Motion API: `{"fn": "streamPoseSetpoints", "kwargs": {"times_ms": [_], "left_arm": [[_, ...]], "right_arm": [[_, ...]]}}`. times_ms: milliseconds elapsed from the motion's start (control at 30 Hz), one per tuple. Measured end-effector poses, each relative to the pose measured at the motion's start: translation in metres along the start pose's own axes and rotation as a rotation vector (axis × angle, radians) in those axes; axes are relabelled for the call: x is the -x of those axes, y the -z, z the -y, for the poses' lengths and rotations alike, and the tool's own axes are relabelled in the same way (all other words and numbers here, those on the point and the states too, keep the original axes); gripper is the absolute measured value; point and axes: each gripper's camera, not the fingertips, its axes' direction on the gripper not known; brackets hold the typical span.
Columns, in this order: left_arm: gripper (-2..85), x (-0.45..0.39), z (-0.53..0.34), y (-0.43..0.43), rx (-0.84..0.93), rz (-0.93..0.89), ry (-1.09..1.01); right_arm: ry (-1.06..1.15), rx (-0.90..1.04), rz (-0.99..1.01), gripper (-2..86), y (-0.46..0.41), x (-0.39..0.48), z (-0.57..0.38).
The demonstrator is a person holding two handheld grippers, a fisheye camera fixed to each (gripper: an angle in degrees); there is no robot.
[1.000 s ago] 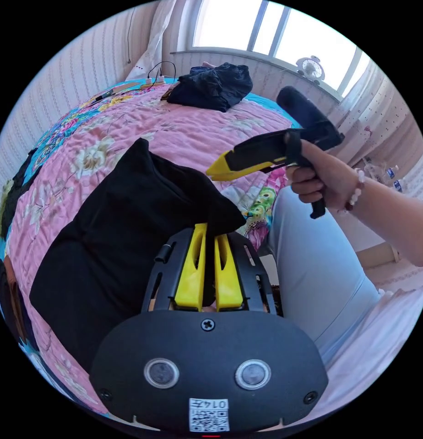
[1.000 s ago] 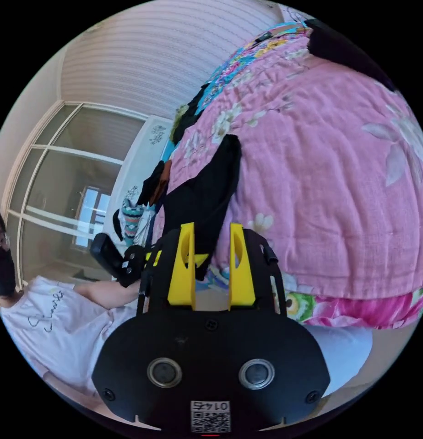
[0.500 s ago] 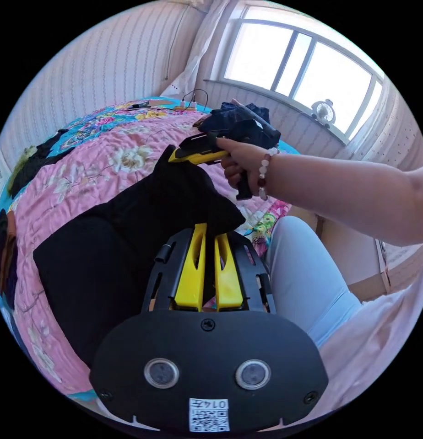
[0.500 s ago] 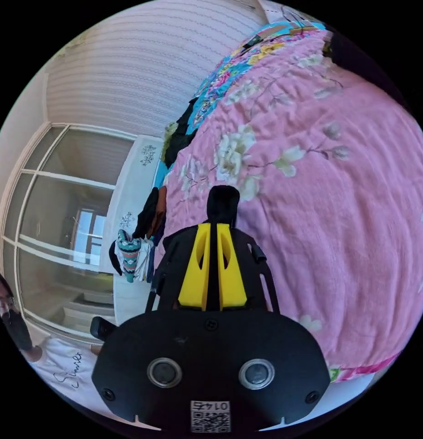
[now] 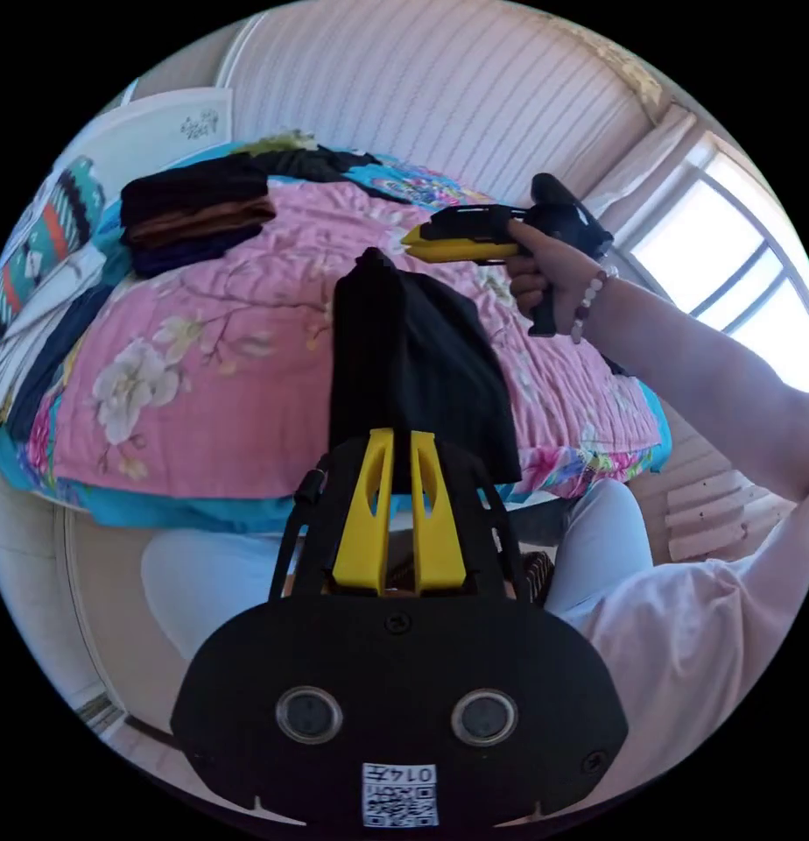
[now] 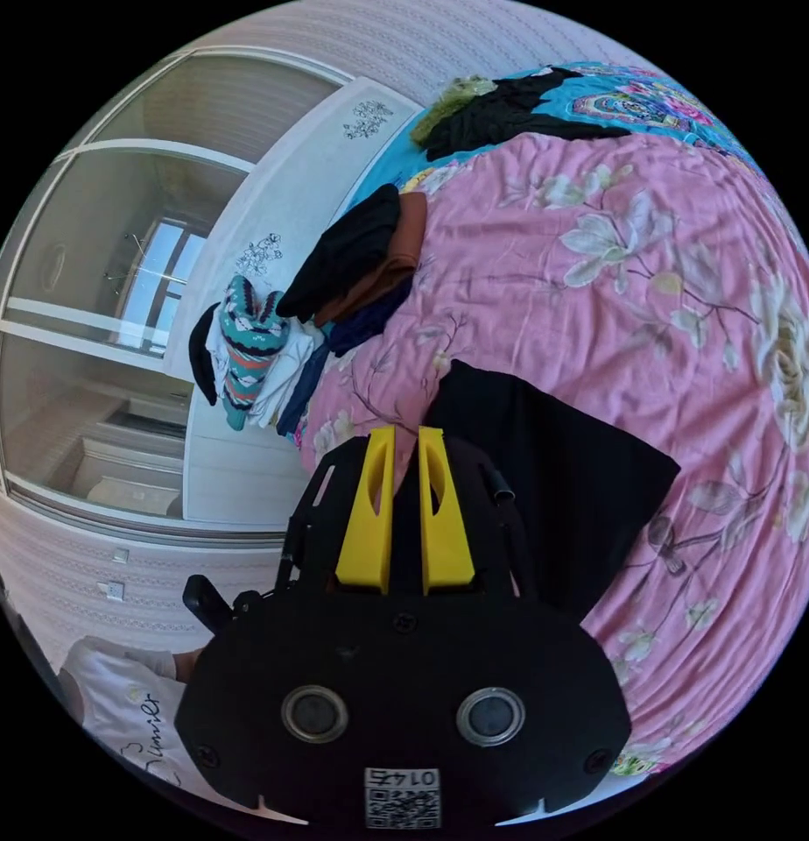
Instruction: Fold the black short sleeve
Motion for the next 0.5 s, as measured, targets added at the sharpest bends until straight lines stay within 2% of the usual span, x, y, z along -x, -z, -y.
{"fn": "streamPoseSetpoints", "kwargs": {"times_ms": [167,333,433,500], "left_arm": [[0.1,0.042,-0.013,0.022,0.035,0.036,0.053],[6.3,0.053,0.005,0.015,0.042,0.008,0.046],[9.4,0.053,0.022,-0.001,0.097,-0.120,0.035],[10.6,0.049,0.029,-0.013,0.140,-0.091,-0.002]], "right_arm": [[0.024,0.026,-0.125,3.9,-0.027,0.004,0.031],[0.046,0.099,-0.252,6.2,-0.075,0.023,0.080],[0.090,0.177,-0.402,13.7,-0.126,0.046,0.114],[0.106,0.304,-0.462,18.5,-0.175,0.054,0.139]]}}
